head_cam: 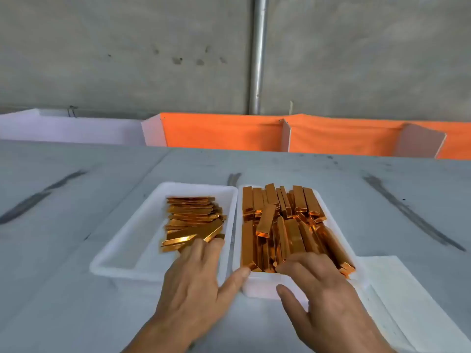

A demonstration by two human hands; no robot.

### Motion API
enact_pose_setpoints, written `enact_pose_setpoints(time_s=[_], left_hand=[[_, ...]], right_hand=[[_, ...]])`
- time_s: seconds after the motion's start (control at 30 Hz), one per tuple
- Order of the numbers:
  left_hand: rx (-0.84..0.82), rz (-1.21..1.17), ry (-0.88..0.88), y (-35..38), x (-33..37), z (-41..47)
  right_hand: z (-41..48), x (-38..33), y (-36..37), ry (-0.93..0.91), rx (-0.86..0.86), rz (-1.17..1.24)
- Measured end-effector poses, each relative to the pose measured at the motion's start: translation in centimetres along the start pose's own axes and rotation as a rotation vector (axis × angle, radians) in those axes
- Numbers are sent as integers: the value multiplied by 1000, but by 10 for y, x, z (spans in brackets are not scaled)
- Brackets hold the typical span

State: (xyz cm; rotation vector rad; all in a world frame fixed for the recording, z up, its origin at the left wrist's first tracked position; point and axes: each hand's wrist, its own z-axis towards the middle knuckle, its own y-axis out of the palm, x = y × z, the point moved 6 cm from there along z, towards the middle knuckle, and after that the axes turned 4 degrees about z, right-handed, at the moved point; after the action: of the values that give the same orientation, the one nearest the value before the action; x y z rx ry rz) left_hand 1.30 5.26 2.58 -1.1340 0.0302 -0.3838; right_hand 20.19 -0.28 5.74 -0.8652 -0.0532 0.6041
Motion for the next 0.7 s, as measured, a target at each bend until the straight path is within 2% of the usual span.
enact_pose_setpoints(time_s=[0.03,0.17,0.33,0.7], left_hand=[[-44,20,-53,3,0,1],[-72,16,-67,14,5,5],[-83,29,7,22,13,14],[-106,58,13,20,8,18]], right_hand=[[-1,6,11,9,-19,8],[-6,20,43,-6,-45,-57],[-5,27,60,23,-37,11],[0,28,48,29,-137,150]])
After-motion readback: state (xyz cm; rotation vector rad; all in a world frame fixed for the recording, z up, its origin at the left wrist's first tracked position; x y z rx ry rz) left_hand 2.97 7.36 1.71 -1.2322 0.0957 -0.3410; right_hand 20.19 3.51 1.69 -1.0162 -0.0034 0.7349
